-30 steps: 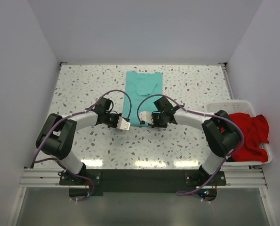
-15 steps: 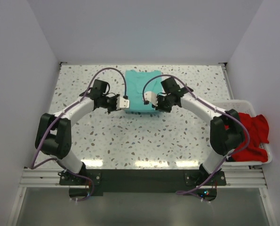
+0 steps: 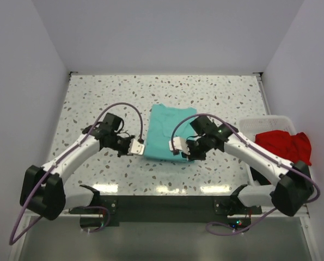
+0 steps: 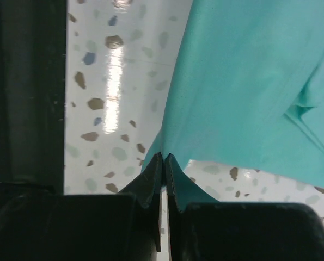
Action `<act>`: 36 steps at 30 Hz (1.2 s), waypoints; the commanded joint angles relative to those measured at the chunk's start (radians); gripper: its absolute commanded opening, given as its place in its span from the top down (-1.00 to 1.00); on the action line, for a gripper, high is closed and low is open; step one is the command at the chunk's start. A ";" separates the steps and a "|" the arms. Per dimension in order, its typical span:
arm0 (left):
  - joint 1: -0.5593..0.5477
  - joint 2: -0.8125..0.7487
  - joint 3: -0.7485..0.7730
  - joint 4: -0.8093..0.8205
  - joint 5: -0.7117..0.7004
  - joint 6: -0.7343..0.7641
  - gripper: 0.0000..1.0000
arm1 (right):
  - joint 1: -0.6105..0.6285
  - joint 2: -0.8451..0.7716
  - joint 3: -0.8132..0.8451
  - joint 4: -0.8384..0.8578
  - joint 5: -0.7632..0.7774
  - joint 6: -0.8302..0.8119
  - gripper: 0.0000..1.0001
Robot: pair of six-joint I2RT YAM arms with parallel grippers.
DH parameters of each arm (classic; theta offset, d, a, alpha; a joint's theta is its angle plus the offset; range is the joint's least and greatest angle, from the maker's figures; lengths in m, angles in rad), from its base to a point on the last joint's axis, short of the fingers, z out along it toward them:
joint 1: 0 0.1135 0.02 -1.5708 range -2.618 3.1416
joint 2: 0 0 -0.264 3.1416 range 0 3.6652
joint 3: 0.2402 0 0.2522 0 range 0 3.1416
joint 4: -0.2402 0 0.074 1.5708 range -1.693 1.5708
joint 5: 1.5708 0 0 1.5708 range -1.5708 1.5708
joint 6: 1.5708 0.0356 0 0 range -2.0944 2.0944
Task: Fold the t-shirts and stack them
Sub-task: Fold the tshirt
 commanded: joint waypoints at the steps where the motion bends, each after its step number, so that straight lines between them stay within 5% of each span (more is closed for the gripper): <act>1: -0.016 -0.146 -0.048 -0.169 0.064 0.005 1.00 | 0.014 -0.117 -0.027 -0.148 -0.068 0.051 1.00; 8: -0.016 -0.083 0.189 -0.180 0.078 -0.175 1.00 | -0.064 -0.090 0.121 -0.228 -0.066 -0.010 1.00; 22: -0.013 0.529 0.562 0.101 -0.014 -0.387 1.00 | -0.296 0.381 0.262 -0.031 -0.035 -0.142 1.00; 29: 0.013 0.668 0.507 0.178 -0.063 -0.436 1.00 | -0.299 0.568 0.297 0.102 -0.025 -0.055 1.00; 36: 0.018 0.534 0.261 0.204 -0.017 -0.446 1.00 | -0.276 0.550 0.219 0.087 -0.094 0.034 1.00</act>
